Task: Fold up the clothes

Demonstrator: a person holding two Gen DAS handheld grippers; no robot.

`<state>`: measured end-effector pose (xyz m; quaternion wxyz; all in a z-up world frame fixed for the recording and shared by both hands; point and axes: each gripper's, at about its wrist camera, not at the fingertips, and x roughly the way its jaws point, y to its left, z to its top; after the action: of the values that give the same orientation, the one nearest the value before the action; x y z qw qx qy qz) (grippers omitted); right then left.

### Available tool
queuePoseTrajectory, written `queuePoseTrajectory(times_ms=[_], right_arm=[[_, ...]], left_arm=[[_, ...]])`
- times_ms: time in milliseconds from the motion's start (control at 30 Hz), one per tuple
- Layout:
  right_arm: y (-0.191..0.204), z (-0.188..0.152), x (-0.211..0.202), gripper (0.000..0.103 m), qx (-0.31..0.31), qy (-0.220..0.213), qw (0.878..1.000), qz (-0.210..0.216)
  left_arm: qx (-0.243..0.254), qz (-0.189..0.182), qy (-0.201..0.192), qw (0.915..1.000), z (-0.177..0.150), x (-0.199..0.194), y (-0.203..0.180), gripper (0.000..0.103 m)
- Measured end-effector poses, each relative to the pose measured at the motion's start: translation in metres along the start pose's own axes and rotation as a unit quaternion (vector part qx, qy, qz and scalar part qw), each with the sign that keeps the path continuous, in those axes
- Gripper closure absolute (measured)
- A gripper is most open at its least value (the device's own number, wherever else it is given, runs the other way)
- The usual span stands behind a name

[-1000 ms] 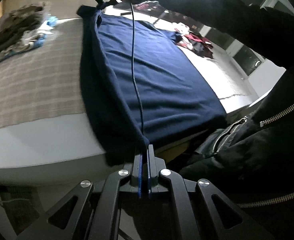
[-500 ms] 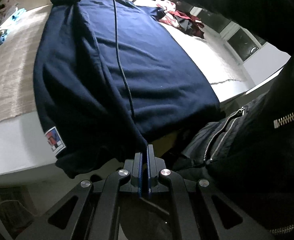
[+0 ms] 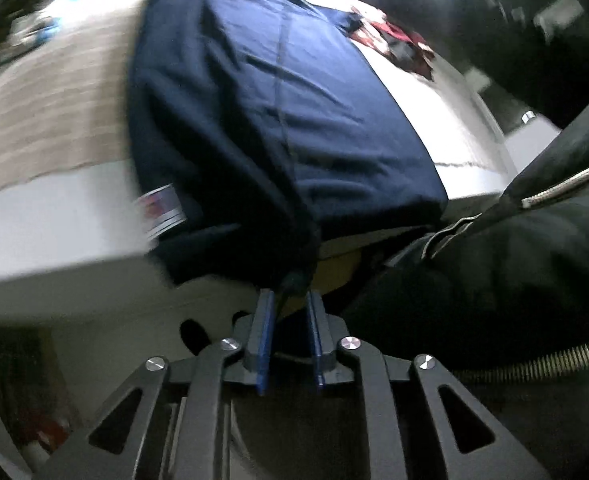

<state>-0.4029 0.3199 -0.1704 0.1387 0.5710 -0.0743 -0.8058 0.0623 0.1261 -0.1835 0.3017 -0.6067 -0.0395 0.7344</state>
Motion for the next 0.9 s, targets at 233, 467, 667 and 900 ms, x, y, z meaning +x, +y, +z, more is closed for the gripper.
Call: queuePoseTrajectory(times_ms=[233, 467, 667, 900], right_arm=[[0.023, -0.057, -0.093, 0.06, -0.019, -0.023, 0.997, 0.074], [0.041, -0.2, -0.212, 0.053, -0.058, -0.012, 0.992, 0.11], [0.06, -0.334, -0.174, 0.041, 0.003, 0.06, 0.993, 0.104], [0.08, -0.418, -0.095, 0.041, 0.085, 0.125, 0.983, 0.106]], left_arm=[[-0.046, 0.012, -0.005, 0.9988, -0.02, -0.026, 0.038, 0.083], [0.064, 0.048, 0.011, 0.9968, -0.029, -0.046, 0.038, 0.083], [0.239, 0.084, -0.026, 0.967, -0.006, -0.041, 0.024, 0.083], [0.4, 0.113, 0.015, 0.9092, -0.01, 0.002, 0.013, 0.078]])
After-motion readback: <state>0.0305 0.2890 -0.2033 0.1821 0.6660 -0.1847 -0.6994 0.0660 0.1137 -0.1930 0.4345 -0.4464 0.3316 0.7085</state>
